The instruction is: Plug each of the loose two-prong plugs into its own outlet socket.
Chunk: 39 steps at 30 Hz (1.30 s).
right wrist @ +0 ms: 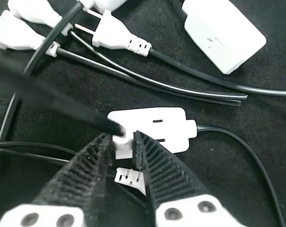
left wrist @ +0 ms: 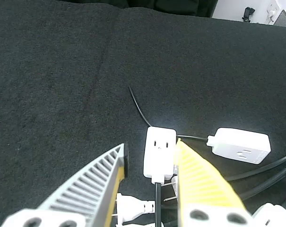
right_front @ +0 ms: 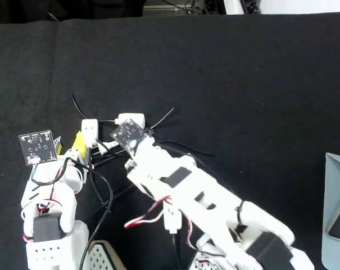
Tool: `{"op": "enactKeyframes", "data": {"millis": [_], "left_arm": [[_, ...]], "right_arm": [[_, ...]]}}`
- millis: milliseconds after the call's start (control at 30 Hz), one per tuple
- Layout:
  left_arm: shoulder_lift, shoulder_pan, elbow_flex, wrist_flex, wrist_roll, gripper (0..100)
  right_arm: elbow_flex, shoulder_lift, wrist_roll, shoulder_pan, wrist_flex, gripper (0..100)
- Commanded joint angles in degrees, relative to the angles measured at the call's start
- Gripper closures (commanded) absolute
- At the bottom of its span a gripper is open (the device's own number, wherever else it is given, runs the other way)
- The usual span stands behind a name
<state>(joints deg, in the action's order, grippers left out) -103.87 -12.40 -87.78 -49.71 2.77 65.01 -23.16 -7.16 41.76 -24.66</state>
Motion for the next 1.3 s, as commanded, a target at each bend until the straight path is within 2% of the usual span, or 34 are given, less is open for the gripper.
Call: {"op": "enactKeyframes", "data": {"millis": [0, 167, 433, 600, 767, 967, 1167, 1267], "left_arm": [[-0.5, -0.7, 1.2, -0.2, 0.1, 83], [-0.5, -4.4, 0.9, -0.2, 0.3, 83], [-0.5, -5.2, 0.2, 0.2, 0.2, 83], [-0.5, -5.2, 0.2, 0.0, 0.2, 83], [-0.5, -5.2, 0.2, -0.1, 0.2, 83], [-0.5, -5.2, 0.2, -0.1, 0.3, 83], [-0.5, -5.3, 0.1, -0.1, 0.3, 83], [-0.5, -5.3, 0.1, -0.2, 0.2, 82]], "right_arm": [[-5.3, 6.3, -0.7, -1.6, -3.1, 98.8], [-6.7, 3.6, -0.8, -3.4, -3.0, 98.8], [-9.4, -9.0, -0.8, -14.3, -3.0, 98.7], [-14.1, -9.3, -0.9, -19.3, -2.1, 98.7], [-18.4, -1.5, -0.9, -22.9, 7.9, 98.7], [-29.7, 16.2, -0.8, -24.0, 15.4, 98.6], [-42.9, 30.7, -0.8, -24.1, 15.8, 98.1], [-48.0, 35.0, -0.5, -24.1, 11.2, 88.7]]}}
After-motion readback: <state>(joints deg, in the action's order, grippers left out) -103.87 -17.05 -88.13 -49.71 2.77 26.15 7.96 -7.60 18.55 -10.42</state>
